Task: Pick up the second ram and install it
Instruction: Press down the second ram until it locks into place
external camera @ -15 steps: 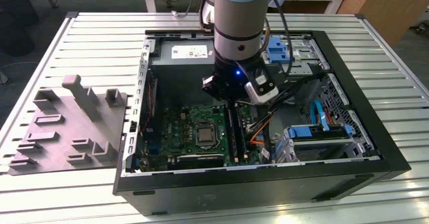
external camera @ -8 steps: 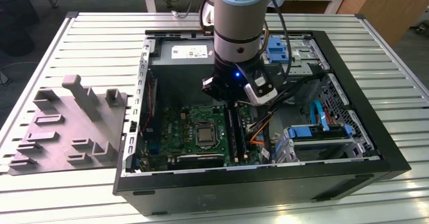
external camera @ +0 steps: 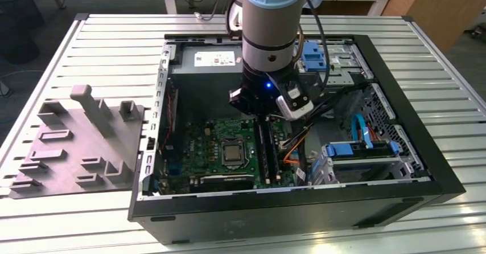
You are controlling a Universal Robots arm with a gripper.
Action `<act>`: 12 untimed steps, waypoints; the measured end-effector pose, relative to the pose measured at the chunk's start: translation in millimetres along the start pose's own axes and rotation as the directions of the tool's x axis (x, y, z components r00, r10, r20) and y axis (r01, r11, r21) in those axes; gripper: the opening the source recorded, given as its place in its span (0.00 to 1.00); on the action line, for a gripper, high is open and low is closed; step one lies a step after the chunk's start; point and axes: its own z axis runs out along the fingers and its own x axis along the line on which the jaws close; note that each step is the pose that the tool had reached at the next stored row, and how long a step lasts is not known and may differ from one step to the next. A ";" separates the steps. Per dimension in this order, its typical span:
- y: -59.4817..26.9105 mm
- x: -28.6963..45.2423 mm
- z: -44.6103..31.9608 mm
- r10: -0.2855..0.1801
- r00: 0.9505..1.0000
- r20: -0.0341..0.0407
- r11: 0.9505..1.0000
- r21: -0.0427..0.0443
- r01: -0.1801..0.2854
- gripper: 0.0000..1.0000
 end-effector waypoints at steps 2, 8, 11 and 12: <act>-0.1 0.1 0.3 0.000 1.000 0.000 1.000 0.000 0.000 0.11; 0.0 0.2 2.7 0.000 1.000 0.000 1.000 -0.002 0.000 0.11; 0.0 0.2 2.7 0.000 1.000 0.000 1.000 -0.002 0.000 0.11; 0.1 0.2 3.4 0.000 1.000 0.000 1.000 -0.002 0.000 0.11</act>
